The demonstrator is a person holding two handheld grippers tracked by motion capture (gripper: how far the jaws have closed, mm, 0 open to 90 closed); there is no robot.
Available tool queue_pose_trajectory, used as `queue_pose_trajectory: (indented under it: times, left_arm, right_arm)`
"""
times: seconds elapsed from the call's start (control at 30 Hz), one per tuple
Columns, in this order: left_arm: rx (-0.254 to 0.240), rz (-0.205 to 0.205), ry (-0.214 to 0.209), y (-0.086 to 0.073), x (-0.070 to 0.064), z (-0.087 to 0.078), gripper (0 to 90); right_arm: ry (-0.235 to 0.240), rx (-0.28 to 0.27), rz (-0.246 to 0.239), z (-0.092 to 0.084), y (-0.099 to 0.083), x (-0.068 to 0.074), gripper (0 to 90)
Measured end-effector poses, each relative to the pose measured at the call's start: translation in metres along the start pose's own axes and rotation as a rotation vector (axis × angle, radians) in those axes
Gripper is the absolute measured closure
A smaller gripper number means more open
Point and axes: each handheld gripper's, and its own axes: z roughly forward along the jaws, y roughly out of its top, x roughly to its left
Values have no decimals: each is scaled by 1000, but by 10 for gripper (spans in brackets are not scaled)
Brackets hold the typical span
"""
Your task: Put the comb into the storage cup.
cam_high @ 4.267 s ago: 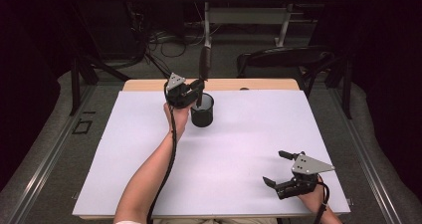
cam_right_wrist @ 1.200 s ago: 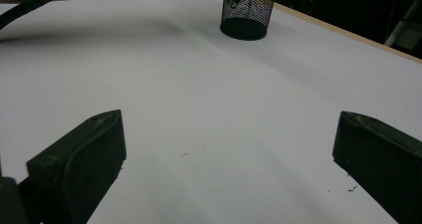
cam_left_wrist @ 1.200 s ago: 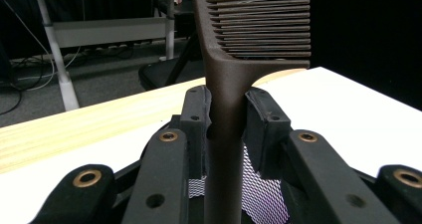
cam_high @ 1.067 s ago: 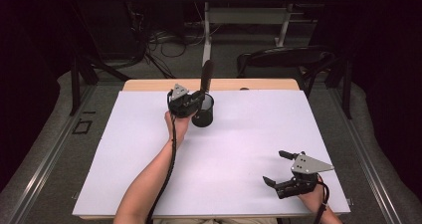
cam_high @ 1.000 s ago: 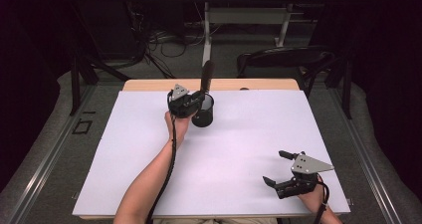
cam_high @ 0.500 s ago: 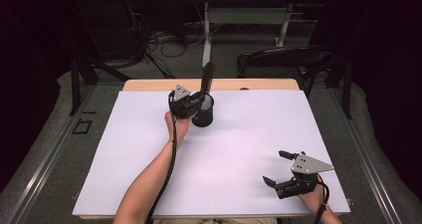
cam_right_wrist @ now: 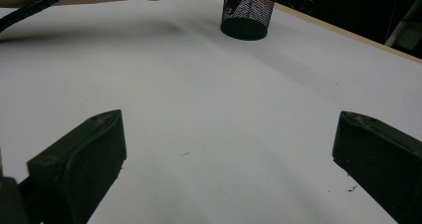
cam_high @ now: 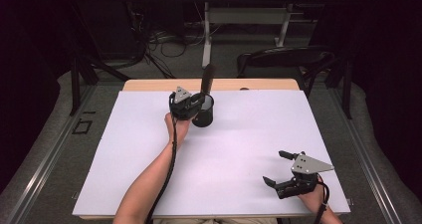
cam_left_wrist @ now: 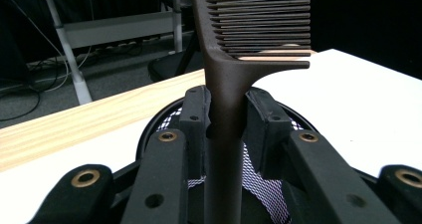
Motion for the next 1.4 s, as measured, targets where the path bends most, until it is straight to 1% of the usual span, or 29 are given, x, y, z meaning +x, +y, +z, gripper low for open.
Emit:
queue_pose_trajectory:
  times: [0.07, 0.1, 0.13, 0.17, 0.23, 0.27, 0.33, 0.37, 0.43, 0.47, 0.5, 0.57, 0.63, 0.7, 0.73, 0.77, 0.9, 0.93, 1.0, 1.1, 1.17, 1.37, 1.4]
  left_arm:
    - [-18, 5, -3, 0, -1, -2, 653]
    - [-31, 4, -14, 0, -2, -3, 624]
    - [-32, 6, -21, 2, -2, -5, 586]
    - [-33, 11, -18, 3, -2, -6, 545]
    - [-36, 15, -25, 5, -2, -9, 503]
    - [-32, 23, -15, 6, -3, -10, 469]
    - [-18, 31, -23, 9, -3, -12, 409]
    - [-16, 37, -14, 9, -4, -13, 387]
    - [-9, 46, -19, 10, -5, -15, 358]
    - [-1, 51, -15, 11, -5, -16, 347]
    - [6, 53, -25, 12, -6, -17, 333]
    - [20, 57, -16, 13, -7, -19, 301]
    - [28, 55, -22, 15, -8, -21, 260]
    - [48, 65, -23, 16, -9, -23, 229]
    - [58, 68, -32, 17, -9, -24, 212]
    - [66, 73, -26, 17, -10, -25, 191]
    - [81, 76, -38, 20, -10, -30, 159]
    - [83, 79, -36, 20, -10, -32, 157]
    - [99, 88, -38, 21, -10, -34, 149]
    - [113, 87, -45, 22, -9, -38, 128]
    - [127, 87, -45, 22, -8, -40, 106]
    - [143, 91, -42, 23, -8, -48, 57]
    - [153, 95, -42, 23, -8, -49, 46]
  right_arm:
    - [1, -1, 1, 0, 0, 0, 2]
    - [0, 0, 1, 0, 0, 0, 2]
    - [0, -1, -2, 0, 0, 0, 2]
    - [0, -1, -1, 0, 0, 0, 2]
    - [-1, 0, 0, 0, 0, 0, 2]
    - [-1, 0, 0, 0, 0, 0, 2]
    - [-1, 0, -1, 0, 0, 0, 2]
    - [-1, 0, -1, 0, 0, 1, 2]
    - [-1, 0, -1, 0, 0, 0, 2]
    - [-1, 0, 1, 0, 0, 0, 2]
    - [-1, 0, 1, 0, 0, 0, 2]
    - [-1, 0, 0, 0, 0, 0, 2]
    - [0, 1, -1, 0, 0, 1, 2]
    - [-1, 0, 0, 0, 0, 1, 2]
    - [-1, 0, -1, 0, 0, 0, 2]
    - [-1, 0, 1, 0, 0, 1, 2]
    - [-1, 2, -1, 1, 0, 1, 2]
    - [-1, 5, -1, 1, 0, 1, 2]
    - [0, 1, 1, 1, 0, 1, 2]
    - [2, 4, 2, 1, 0, 0, 2]
    - [2, 5, 3, 1, 0, 0, 2]
    - [1, 4, 1, 1, 0, 0, 2]
    - [1, 3, 1, 1, 0, 0, 2]
